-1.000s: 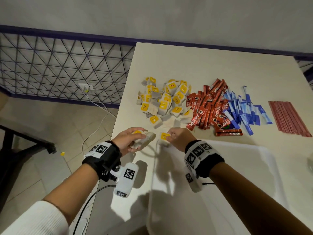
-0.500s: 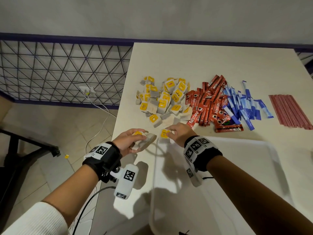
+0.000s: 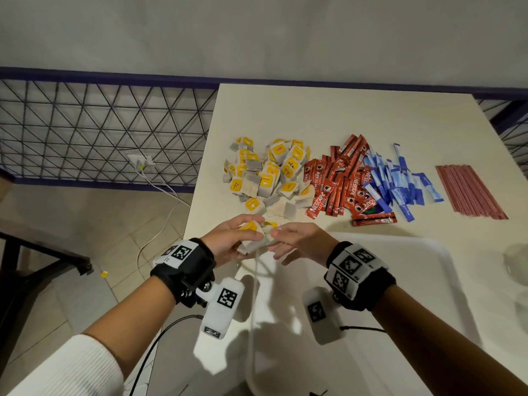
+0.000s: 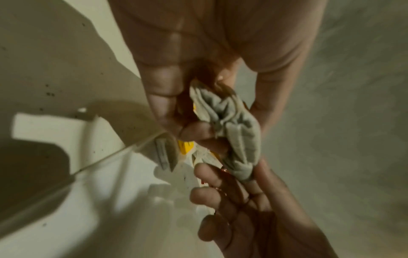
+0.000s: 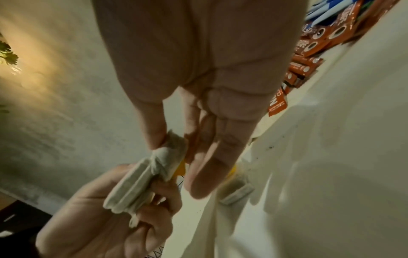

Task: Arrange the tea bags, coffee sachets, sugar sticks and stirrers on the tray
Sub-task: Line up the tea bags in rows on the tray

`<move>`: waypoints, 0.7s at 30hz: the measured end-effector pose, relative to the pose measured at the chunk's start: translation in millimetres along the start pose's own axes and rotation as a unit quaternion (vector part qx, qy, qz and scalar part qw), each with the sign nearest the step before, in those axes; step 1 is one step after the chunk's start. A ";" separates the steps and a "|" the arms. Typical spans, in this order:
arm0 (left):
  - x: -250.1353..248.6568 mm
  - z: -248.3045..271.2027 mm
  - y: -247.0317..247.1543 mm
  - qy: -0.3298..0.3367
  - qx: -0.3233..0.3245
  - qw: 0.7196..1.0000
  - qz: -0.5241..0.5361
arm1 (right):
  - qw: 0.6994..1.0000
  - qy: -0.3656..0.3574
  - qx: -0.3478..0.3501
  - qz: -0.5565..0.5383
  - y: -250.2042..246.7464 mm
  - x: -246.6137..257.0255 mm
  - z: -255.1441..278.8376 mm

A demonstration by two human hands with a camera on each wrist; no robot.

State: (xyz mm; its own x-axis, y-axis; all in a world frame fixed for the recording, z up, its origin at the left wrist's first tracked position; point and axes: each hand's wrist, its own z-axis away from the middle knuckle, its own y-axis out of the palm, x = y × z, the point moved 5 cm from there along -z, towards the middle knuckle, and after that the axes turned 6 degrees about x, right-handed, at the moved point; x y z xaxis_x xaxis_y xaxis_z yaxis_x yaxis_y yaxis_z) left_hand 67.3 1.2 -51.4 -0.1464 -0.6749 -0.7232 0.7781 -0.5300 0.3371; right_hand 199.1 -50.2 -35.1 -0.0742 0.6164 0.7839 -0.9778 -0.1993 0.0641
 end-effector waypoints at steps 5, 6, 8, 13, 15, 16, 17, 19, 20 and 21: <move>5.1 2.5 5.9 0.031 0.004 0.999 0.045 | 0.999 -0.004 -0.039 -0.019 -5.8 -4.3 8.3; 5.7 3.8 4.4 0.036 -0.004 0.997 0.068 | 0.998 -0.004 -0.046 -0.031 -7.0 -4.5 9.9; 6.7 7.1 2.0 0.038 -0.021 0.993 0.112 | 0.997 -0.011 -0.059 -0.054 -9.2 -4.2 13.8; 13.9 15.2 3.0 0.016 -0.025 0.988 0.153 | 0.993 -0.039 -0.068 -0.090 -8.7 -1.0 22.3; 16.3 17.0 6.5 0.008 -0.005 0.989 0.148 | 0.992 -0.039 -0.069 -0.103 -6.2 -0.2 22.1; 17.8 17.7 7.3 0.005 -0.003 0.990 0.141 | 0.991 -0.038 -0.068 -0.108 -4.4 0.5 21.7; 19.2 18.1 7.4 0.004 -0.006 0.991 0.133 | 0.991 -0.037 -0.066 -0.112 -2.8 1.2 21.2; 22.7 18.5 8.2 0.003 -0.004 0.994 0.109 | 0.992 -0.032 -0.059 -0.108 0.0 3.0 20.9; 23.9 18.7 9.0 0.003 -0.001 0.995 0.095 | 0.993 -0.028 -0.057 -0.102 1.2 3.9 20.8; 24.2 18.7 9.3 0.004 0.000 0.996 0.086 | 0.994 -0.024 -0.056 -0.093 1.9 4.5 20.9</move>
State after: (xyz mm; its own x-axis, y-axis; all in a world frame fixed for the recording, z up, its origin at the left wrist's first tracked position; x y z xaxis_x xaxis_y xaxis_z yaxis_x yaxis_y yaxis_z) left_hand 59.6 -29.7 -54.5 -0.0067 -0.7515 -0.6598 0.7916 -0.4071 0.4557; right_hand 200.9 -63.7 -18.6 0.1159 0.5978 0.7932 -0.9897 0.0019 0.1431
